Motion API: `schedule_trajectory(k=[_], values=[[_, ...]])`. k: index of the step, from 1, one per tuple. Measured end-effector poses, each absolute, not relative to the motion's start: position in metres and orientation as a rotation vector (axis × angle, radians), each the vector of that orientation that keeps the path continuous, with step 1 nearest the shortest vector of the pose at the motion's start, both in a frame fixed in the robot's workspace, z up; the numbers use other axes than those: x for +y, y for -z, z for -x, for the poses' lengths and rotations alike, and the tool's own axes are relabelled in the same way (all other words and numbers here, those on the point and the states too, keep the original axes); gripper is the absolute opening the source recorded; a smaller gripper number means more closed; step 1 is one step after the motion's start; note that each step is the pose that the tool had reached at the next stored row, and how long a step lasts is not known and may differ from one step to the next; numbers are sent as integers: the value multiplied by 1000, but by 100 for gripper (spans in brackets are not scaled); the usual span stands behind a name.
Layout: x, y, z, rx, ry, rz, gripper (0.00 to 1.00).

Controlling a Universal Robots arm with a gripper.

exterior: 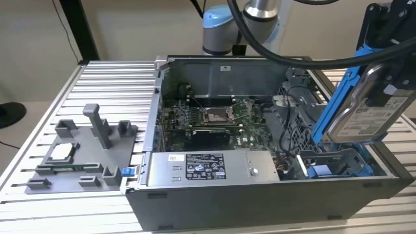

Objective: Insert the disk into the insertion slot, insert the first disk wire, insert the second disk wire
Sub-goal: 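Insert the disk into the insertion slot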

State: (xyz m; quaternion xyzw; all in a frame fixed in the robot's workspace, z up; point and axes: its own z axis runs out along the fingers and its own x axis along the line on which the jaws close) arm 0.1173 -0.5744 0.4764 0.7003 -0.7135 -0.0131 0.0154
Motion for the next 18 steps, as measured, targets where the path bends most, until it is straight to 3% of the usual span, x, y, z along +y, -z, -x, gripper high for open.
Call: schedule_trajectory(k=[18], values=[[-572,-444,-126,-2221,41,-2178,0]])
